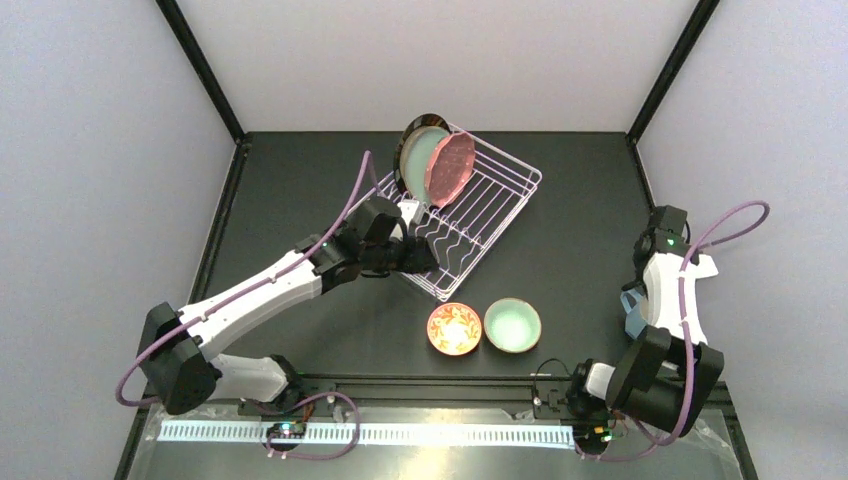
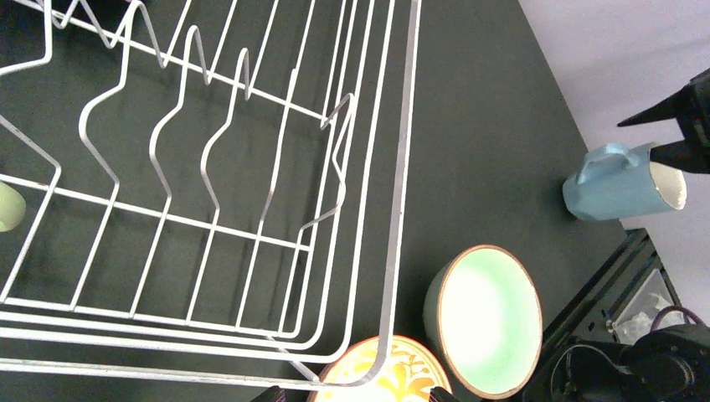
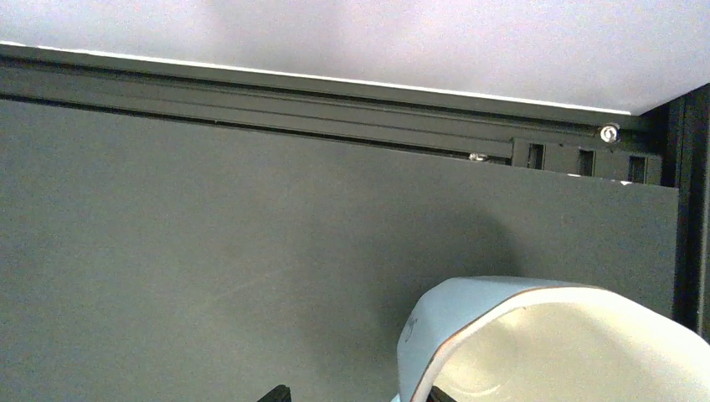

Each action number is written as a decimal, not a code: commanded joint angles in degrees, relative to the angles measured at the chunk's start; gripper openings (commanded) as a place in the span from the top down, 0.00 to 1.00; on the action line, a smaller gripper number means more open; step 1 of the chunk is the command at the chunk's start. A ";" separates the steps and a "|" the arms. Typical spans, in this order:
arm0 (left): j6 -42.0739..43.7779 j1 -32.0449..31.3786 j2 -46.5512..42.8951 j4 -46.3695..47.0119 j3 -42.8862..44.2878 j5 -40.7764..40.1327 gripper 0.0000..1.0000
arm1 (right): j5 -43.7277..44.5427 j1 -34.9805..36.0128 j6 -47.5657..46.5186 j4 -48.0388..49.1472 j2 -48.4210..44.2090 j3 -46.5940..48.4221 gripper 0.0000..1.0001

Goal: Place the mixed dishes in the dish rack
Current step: Grab the cup at the corner of the board.

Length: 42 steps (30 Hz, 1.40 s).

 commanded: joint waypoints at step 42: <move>-4.98 0.21 2.07 1.74 6.60 4.60 0.01 | -22.87 1.15 -10.66 7.37 -2.21 4.11 1.00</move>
